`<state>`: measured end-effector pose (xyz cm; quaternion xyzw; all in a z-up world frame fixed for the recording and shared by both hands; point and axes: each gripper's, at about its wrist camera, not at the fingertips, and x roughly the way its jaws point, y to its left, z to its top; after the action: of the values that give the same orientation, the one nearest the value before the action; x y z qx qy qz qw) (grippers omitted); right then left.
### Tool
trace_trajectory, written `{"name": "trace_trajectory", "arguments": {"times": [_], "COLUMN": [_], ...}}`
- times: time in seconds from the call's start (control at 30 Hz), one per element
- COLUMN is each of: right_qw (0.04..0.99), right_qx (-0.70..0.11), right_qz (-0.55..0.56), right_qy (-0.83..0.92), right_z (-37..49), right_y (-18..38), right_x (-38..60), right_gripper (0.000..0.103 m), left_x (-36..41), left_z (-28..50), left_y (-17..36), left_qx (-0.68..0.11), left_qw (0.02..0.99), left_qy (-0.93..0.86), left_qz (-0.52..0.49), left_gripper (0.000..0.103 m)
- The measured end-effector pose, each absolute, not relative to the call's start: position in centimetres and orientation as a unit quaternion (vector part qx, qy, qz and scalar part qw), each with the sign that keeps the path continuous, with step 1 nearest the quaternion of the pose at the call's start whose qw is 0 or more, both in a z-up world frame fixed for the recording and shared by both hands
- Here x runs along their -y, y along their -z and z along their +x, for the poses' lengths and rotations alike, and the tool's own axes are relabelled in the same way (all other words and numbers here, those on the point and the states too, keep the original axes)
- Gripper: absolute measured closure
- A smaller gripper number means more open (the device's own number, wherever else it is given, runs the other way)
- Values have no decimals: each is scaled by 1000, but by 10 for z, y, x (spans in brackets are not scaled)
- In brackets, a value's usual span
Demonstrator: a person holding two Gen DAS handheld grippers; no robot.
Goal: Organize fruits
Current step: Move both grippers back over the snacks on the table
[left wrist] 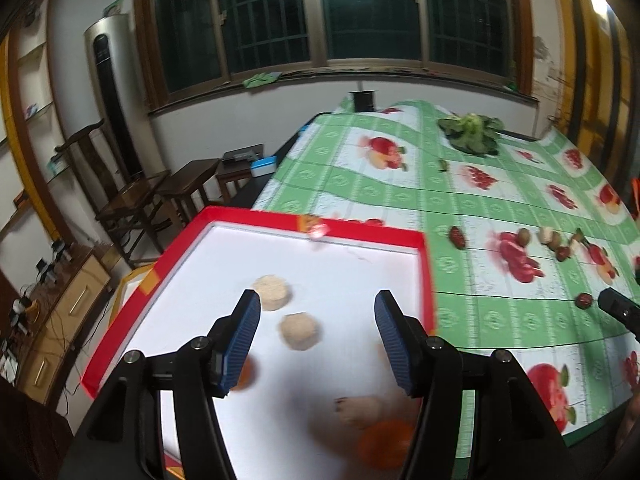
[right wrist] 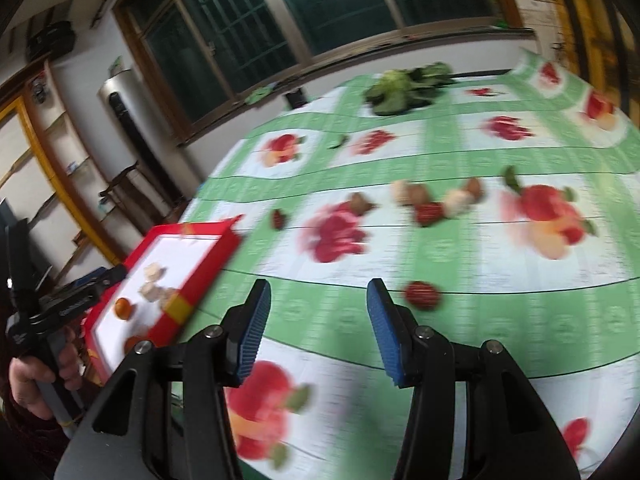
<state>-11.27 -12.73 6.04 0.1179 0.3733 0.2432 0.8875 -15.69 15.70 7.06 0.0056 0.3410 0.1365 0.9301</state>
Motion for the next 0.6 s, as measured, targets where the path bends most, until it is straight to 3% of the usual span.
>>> {"name": "trace_trajectory", "arguments": {"times": [0.43, 0.6], "right_qw": [873, 861], "right_qx": [-446, -472], "right_qz": [-7, -14], "right_qy": [-197, -186], "right_z": [-79, -68], "right_y": [-45, -34], "right_x": [127, 119], "right_gripper": [52, 67], "left_x": [-107, -100], "left_z": [-144, -137], "left_y": [-75, -74], "left_qx": [-351, -358], "left_qw": [932, 930], "left_qy": [-82, -73], "left_qz": [35, 43], "left_gripper": [41, 41]}}
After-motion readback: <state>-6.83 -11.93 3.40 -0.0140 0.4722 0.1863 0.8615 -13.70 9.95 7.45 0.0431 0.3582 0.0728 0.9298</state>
